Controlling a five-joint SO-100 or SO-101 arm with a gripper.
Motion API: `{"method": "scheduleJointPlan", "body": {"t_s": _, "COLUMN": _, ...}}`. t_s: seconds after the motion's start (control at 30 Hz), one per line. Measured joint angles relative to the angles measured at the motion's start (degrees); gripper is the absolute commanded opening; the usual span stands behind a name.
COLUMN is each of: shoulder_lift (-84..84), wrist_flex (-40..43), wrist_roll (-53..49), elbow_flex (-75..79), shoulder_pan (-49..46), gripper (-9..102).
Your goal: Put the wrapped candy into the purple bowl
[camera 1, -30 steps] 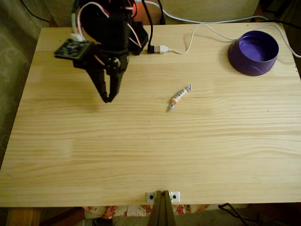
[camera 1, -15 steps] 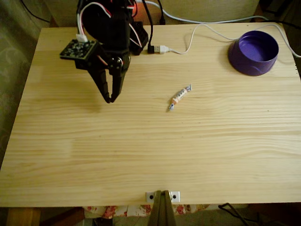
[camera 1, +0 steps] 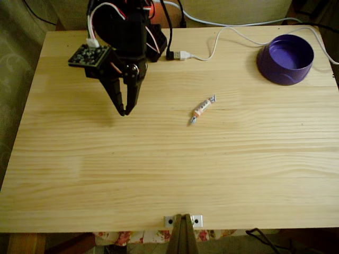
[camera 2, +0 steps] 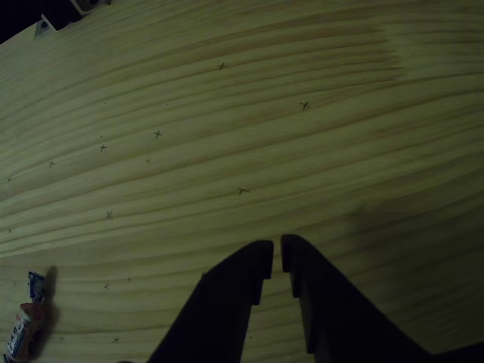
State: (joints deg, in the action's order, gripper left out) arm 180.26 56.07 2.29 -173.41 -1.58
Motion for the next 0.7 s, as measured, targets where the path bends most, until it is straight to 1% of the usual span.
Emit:
{"method": "scheduleJointPlan", "body": {"t_s": 0.27, "shoulder_lift": 0.0, "wrist_flex": 0.0, "wrist_roll": -2.11, "elbow_flex": 0.0, "shoulder_pan": 1.32, "gripper": 1}}
{"method": "scheduleJointPlan", "body": {"t_s": 0.7, "shoulder_lift": 0.0, "wrist_flex": 0.0, "wrist_roll": -1.93, "elbow_flex": 0.0, "shoulder_pan": 1.76, "gripper": 1}}
